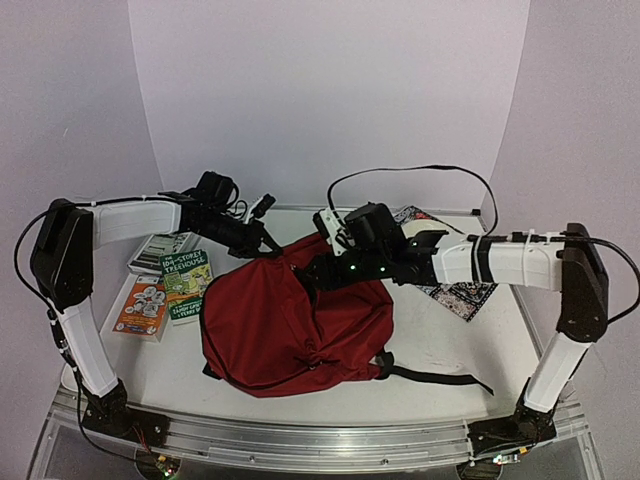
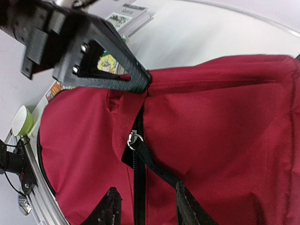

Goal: Pack the student bag
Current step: Grab the lower front pocket of the student bag.

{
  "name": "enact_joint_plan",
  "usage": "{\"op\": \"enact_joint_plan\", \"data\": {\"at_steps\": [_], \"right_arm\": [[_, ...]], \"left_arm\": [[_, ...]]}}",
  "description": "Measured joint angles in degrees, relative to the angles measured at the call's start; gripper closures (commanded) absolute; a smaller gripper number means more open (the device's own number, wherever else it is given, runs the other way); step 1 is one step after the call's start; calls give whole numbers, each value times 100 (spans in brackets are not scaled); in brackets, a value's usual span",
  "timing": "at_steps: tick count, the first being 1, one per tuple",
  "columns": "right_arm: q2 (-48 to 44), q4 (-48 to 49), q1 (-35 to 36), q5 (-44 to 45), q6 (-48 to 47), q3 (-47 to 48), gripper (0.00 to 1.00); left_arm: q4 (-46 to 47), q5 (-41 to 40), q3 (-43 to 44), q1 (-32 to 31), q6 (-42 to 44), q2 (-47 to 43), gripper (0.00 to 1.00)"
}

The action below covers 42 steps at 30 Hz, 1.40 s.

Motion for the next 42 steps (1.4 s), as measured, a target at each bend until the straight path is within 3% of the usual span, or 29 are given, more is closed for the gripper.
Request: {"op": "enact_joint_plan", "data": {"at_steps": [16, 32, 42], "right_arm": [[340, -47, -236, -431, 65, 178, 52], [702, 43, -440, -1163, 66, 367, 57], [780, 54, -440, -1190, 17, 455, 47]], "left_arm": [[0, 101, 0, -112, 1, -8, 100], [-2, 156, 1, -158, 5, -63, 100], [-2, 160, 2, -195, 12, -63, 100]]}}
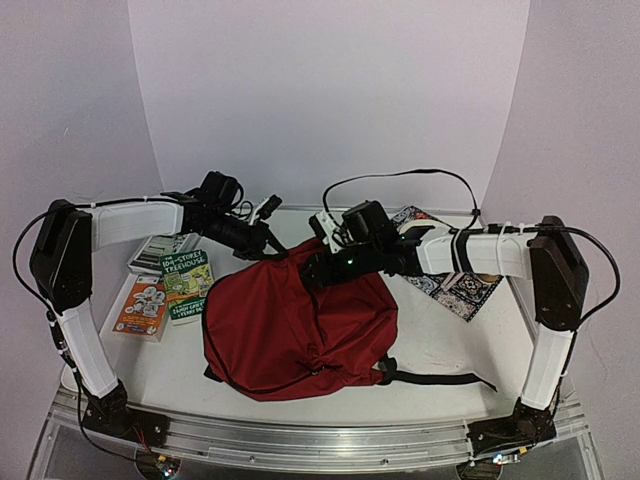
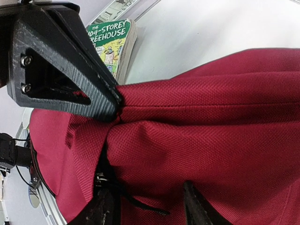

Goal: Pack the student bag
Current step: Grab the lower front pocket of the student bag, then zip the lower front pocket of the student bag.

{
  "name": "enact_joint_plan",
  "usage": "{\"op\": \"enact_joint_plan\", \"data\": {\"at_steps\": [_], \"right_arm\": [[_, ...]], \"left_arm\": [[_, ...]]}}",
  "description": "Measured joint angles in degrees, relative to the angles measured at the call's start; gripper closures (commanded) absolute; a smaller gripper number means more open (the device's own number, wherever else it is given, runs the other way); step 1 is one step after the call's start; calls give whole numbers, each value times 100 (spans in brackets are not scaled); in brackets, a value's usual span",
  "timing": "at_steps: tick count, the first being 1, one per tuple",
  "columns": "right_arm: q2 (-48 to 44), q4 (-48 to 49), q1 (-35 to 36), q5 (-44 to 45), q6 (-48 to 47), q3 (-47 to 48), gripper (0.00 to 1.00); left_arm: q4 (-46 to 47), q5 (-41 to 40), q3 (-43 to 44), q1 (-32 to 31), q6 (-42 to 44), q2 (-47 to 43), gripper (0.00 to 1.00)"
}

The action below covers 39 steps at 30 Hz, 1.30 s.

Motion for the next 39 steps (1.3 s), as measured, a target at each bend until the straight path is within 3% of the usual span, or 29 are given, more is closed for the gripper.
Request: {"op": "enact_joint_plan", "data": {"at_steps": [12, 16, 22, 33, 39], "right_arm": [[65, 12, -9, -266, -16, 162, 62], [129, 10, -17, -404, -15, 161, 74], [133, 54, -15, -570, 3, 116, 99], [-416, 160, -5, -567, -19, -547, 100], [-990, 377, 159, -54, -44, -1075, 100]], "left_arm": [[-1, 0, 0, -30, 44, -5, 100], [-2, -4, 0, -36, 77, -9, 100], [-2, -38, 0, -43, 99, -9, 100], [-2, -326, 15, -54, 33, -9, 100], [-3, -343, 53, -7, -221, -9, 100]]}}
